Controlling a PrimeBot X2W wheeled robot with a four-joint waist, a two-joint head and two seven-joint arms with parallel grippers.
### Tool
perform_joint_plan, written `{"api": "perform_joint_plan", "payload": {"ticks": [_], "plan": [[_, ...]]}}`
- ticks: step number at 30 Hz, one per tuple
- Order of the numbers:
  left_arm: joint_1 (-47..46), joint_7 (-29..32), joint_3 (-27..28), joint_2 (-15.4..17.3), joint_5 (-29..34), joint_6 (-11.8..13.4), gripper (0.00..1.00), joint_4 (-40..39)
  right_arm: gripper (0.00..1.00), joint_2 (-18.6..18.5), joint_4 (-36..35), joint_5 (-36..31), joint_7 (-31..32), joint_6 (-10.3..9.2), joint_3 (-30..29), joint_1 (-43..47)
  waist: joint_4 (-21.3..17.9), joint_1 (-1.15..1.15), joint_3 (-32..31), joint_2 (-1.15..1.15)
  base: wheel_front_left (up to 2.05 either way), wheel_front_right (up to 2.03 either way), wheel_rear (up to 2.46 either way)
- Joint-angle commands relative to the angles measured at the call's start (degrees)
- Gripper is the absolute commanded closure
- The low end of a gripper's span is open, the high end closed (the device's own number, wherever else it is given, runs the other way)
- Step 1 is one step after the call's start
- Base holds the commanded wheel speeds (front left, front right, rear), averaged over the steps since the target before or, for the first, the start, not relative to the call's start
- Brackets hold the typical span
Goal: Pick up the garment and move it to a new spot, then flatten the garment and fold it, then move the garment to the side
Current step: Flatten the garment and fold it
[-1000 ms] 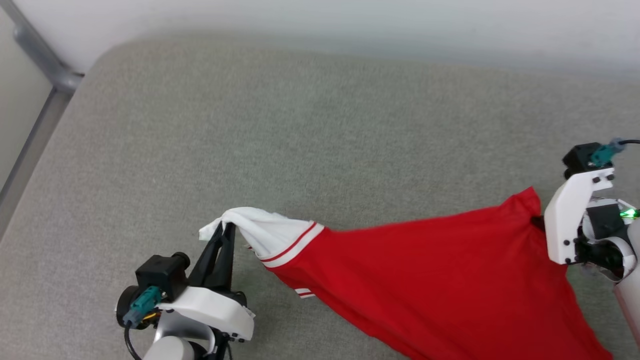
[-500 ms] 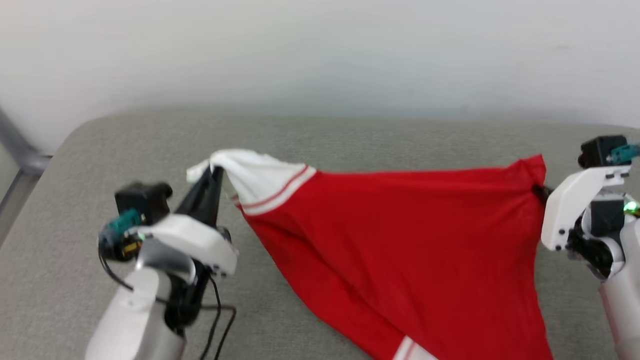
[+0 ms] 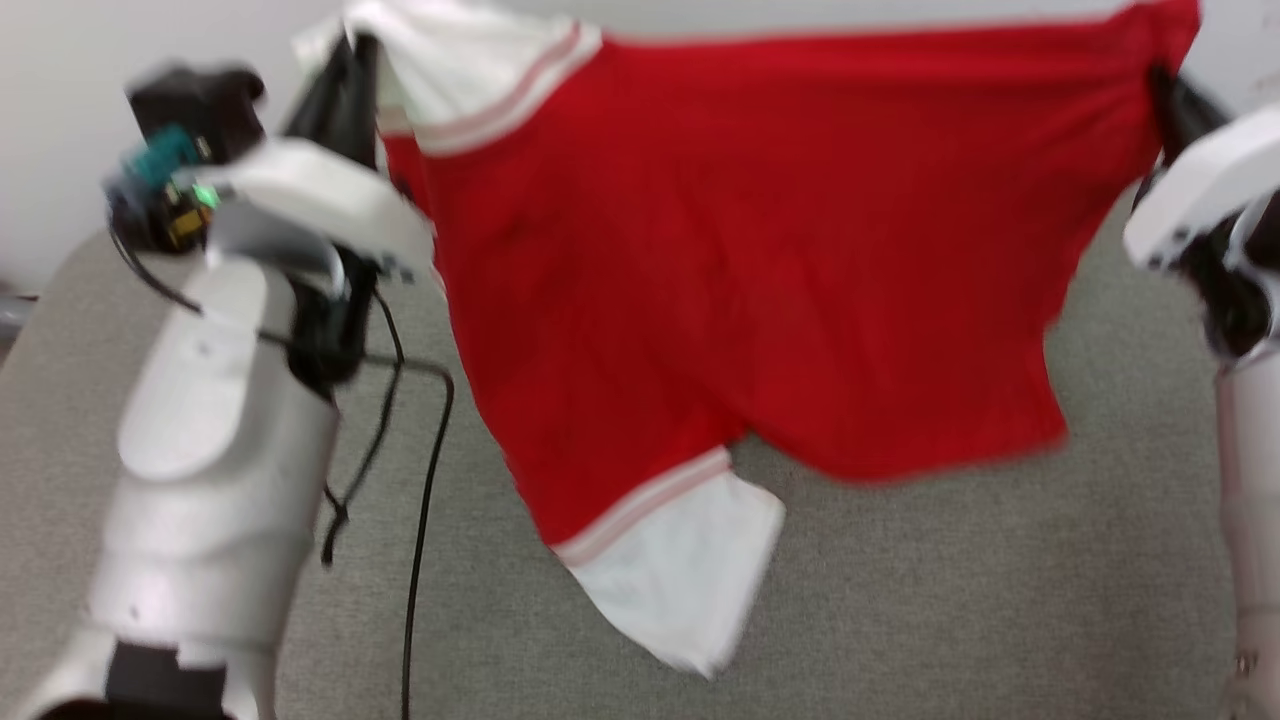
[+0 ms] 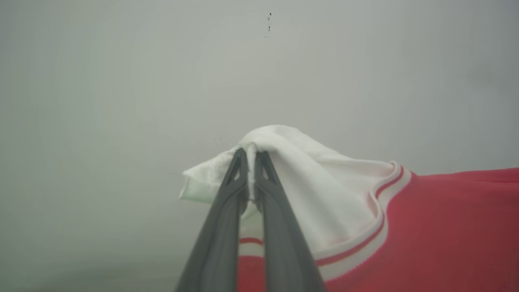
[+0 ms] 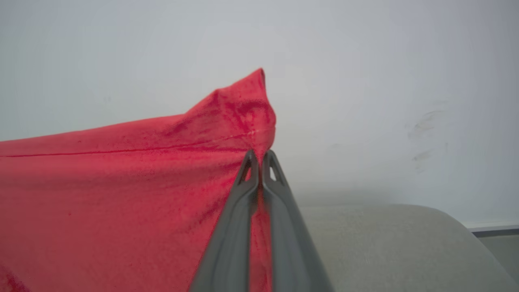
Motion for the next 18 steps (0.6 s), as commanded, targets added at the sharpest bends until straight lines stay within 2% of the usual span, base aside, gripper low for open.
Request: {"api": "perform_joint_plan", "payload": {"ticks": [1,10,18], "plan": [[-2.9,-0.9,0.6,0.6,0.5,-0.2,1.00,1.2,1.00,0.3,0.3,-0.7,-1.2,-0.08,-0.6,-2.9,-0.5,0.00,2.0,0.00,0.00,0.00,0.00],[-21.8,-4.7,1.7,3.7,2.4,-1.2,1.00,10.2,1.00,1.5,4.9,-2.7,-6.7,-0.09,-3.0,-19.6,-2.1,0.00,9.1,0.00,0.00,0.00,0.00],[-33.4,-6.4,3.1,5.6,3.5,-1.8,1.00,15.6,1.00,-0.2,10.7,-3.4,-9.6,-0.10,-2.4,-31.1,-2.8,0.00,13.8,0.00,0.00,0.00,0.00]]}}
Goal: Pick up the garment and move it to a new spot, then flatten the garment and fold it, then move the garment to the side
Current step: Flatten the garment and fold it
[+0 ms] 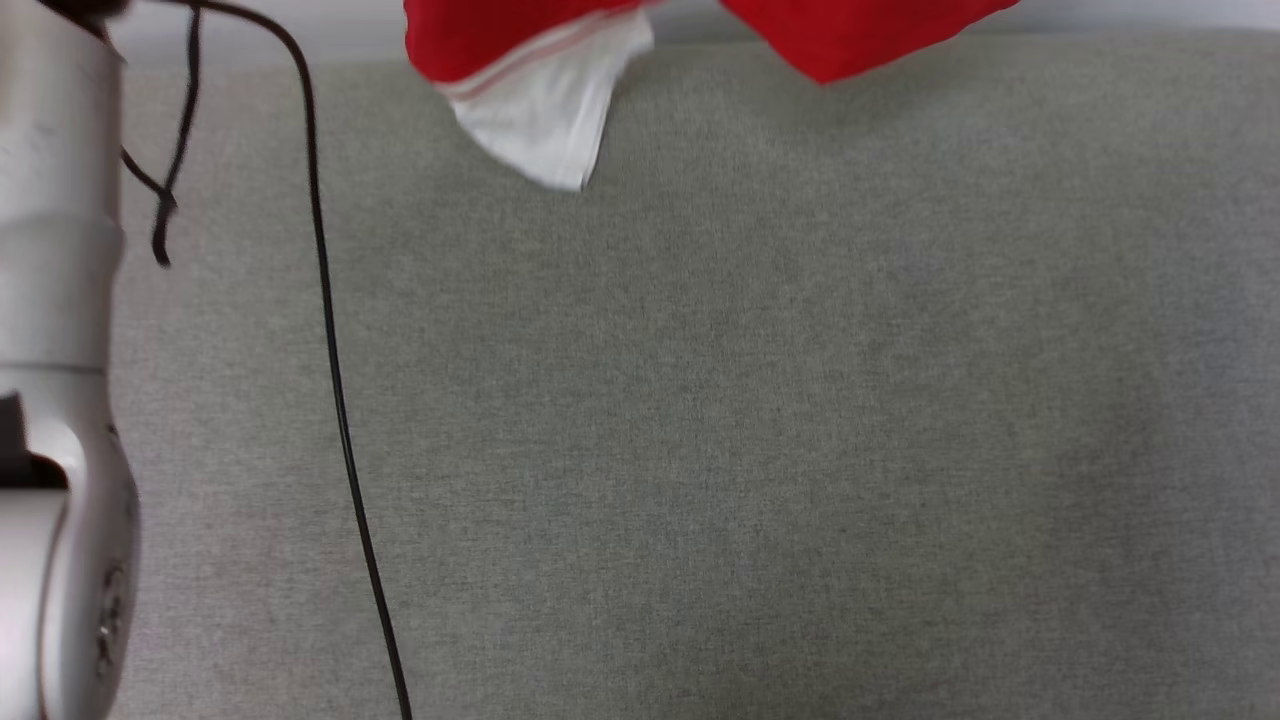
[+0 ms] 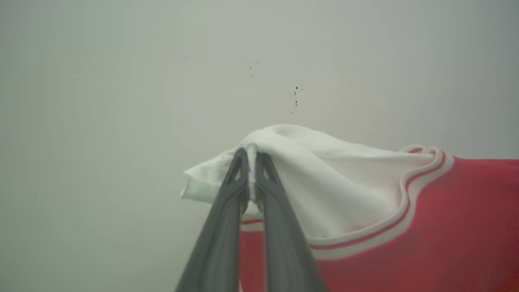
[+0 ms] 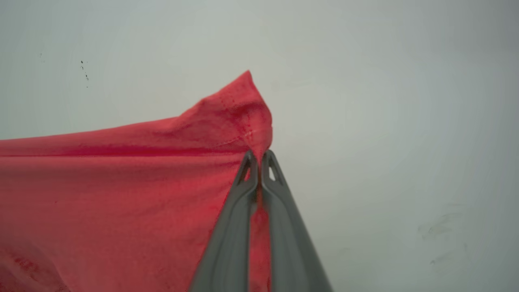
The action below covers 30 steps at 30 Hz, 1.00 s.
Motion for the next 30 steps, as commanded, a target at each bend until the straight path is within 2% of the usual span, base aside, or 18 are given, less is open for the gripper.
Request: {"api": "perform_joint_plan", "payload": {"ticks": [1,7,16,22,30], "plan": [[-2.0,-0.4,0.6,1.0,0.6,0.2,1.00,0.6,1.00,-0.9,0.6,-0.2,-0.9,-0.12,0.1,-2.4,-0.3,-0.01,2.1,0.00,0.00,0.00,0.00],[-4.3,-0.7,1.5,1.1,1.1,-0.1,1.00,2.2,1.00,0.2,5.2,0.7,-3.4,-0.12,1.3,-6.4,-0.4,-0.01,6.3,0.00,0.00,0.00,0.00],[2.4,-0.7,4.8,-1.1,0.8,-1.5,1.00,1.7,1.00,1.6,12.2,4.3,-7.6,-0.10,5.6,-4.4,0.4,-0.01,9.7,0.00,0.00,0.00,0.00],[11.5,-0.6,7.8,-3.1,0.6,-2.5,1.00,0.9,1.00,1.4,15.0,8.1,-10.1,-0.10,10.2,2.9,1.2,-0.01,7.7,0.00,0.00,0.00,0.00],[29.4,-0.6,11.3,-5.7,1.4,-3.4,1.00,-1.9,1.00,0.3,16.2,14.0,-11.1,-0.10,17.0,19.4,1.9,-0.01,0.1,0.00,0.00,0.00,0.00]]}}
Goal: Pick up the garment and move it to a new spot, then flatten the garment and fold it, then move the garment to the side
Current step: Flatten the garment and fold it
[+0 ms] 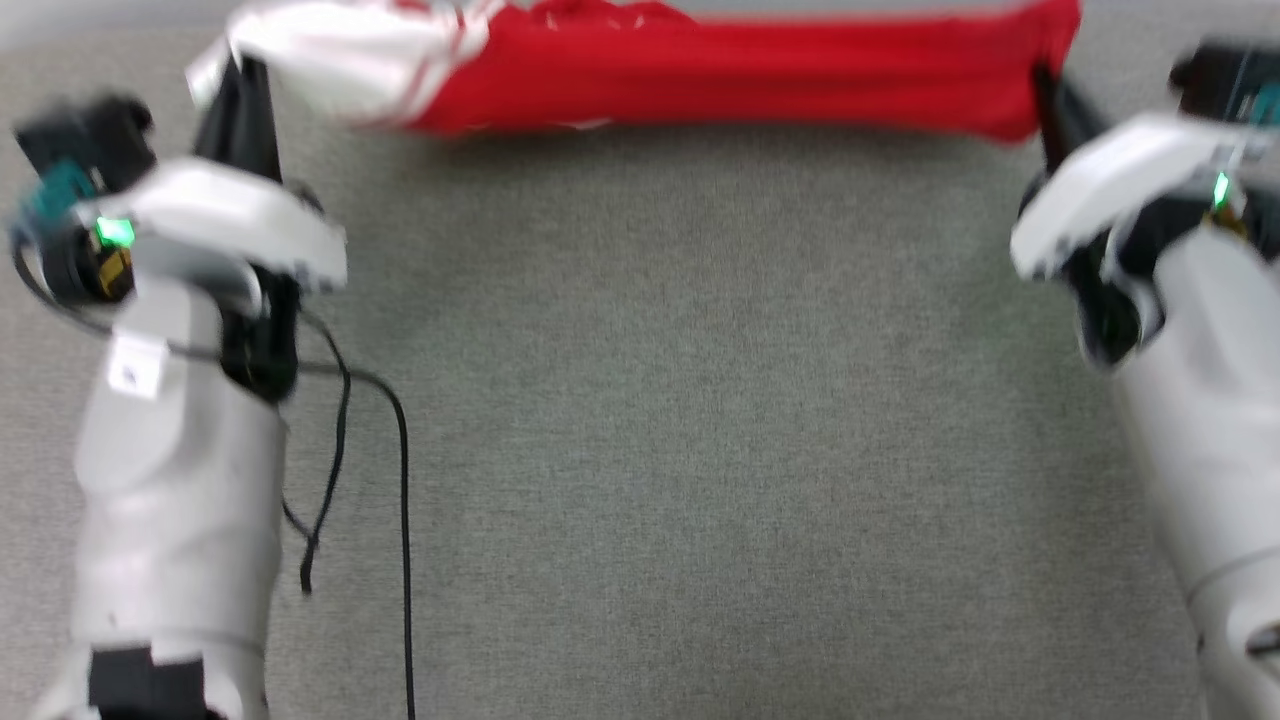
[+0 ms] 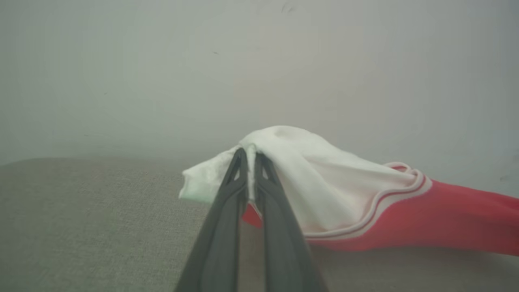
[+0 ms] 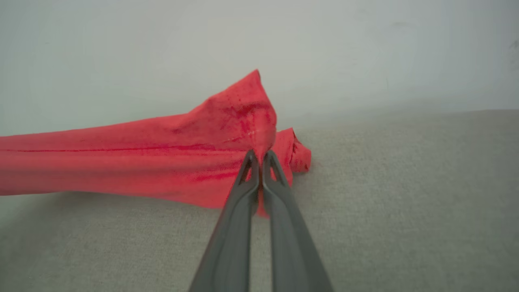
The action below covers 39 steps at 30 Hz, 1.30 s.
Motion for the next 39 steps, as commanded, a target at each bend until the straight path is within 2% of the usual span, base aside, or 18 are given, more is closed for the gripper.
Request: {"api": "perform_joint_plan", "payload": {"ticks": [1,13,22,32,39], "plan": [[4.3,-0.3,0.9,-0.3,0.5,0.0,1.00,-1.1,1.00,-1.2,0.0,1.2,-0.2,-0.09,1.2,4.1,0.6,0.00,-3.9,0.00,0.00,0.00,0.00],[30.4,-0.3,2.0,-2.4,3.9,-0.1,1.00,-7.4,1.00,-5.2,-5.3,7.6,0.2,-0.11,6.4,26.4,1.8,0.00,-15.3,0.00,0.00,0.00,0.00],[47.7,0.5,2.9,-2.8,4.3,2.1,1.00,-12.7,1.00,-7.3,-13.7,9.5,1.8,-0.13,6.6,43.1,2.4,0.00,-21.2,0.00,0.00,0.00,0.00],[61.4,5.8,3.6,-3.6,2.8,4.9,1.00,-23.5,1.00,-6.1,-26.0,7.1,5.2,-0.19,-0.9,61.5,4.0,0.00,-23.2,0.00,0.00,0.00,0.00],[64.8,9.0,2.5,-4.1,3.2,6.1,1.00,-33.6,1.00,-1.8,-39.2,1.8,11.0,-0.26,-9.8,69.9,3.9,0.00,-22.9,0.00,0.00,0.00,0.00]]}}
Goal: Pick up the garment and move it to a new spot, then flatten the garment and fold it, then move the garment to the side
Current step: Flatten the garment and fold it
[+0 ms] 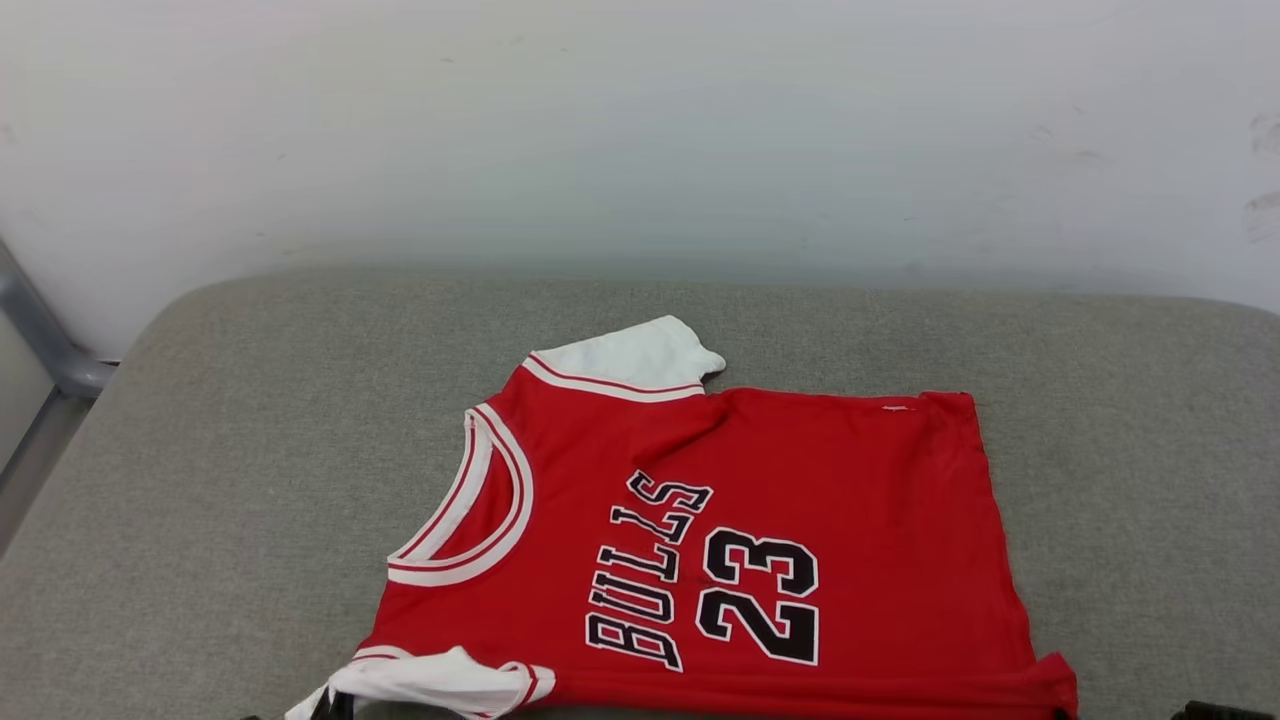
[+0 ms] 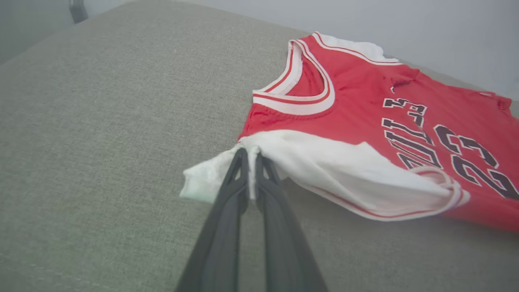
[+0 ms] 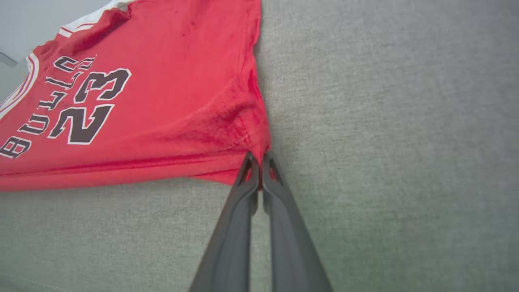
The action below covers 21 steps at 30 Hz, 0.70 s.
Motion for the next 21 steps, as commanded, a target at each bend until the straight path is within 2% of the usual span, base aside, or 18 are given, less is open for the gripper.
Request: {"api": "perform_joint_plan", "payload": {"ticks": [1,6,10,16,21], "plan": [[0.1,0.6,0.4,0.7,0.4,0.7,1.00,-1.0,1.00,0.2,-2.3,-1.1,1.2,-0.46,-1.7,0.9,-0.2,0.01,0.1,-0.01,0.00,0.00,0.00],[-3.6,2.8,-1.5,1.2,0.5,-0.4,1.00,-4.4,1.00,3.5,-11.5,-5.9,8.3,-0.33,-4.0,0.0,-1.4,0.01,1.2,-0.01,0.00,0.00,0.00],[-8.2,3.3,-3.2,1.3,0.8,-1.4,1.00,-3.0,1.00,4.9,-14.1,-8.4,13.3,-0.31,-4.3,-3.3,-2.2,0.01,2.8,-0.01,0.00,0.00,0.00],[-17.2,3.5,-4.5,1.7,0.5,-2.6,1.00,3.1,1.00,5.3,-12.9,-10.6,15.4,-0.31,-3.4,-10.3,-2.5,0.01,7.5,-0.01,0.00,0.00,0.00],[-23.6,3.5,-5.5,1.9,0.1,-3.6,1.00,10.6,1.00,4.8,-8.4,-12.1,15.0,-0.30,-2.0,-14.9,-2.4,0.01,10.5,-0.01,0.00,0.00,0.00]]}}
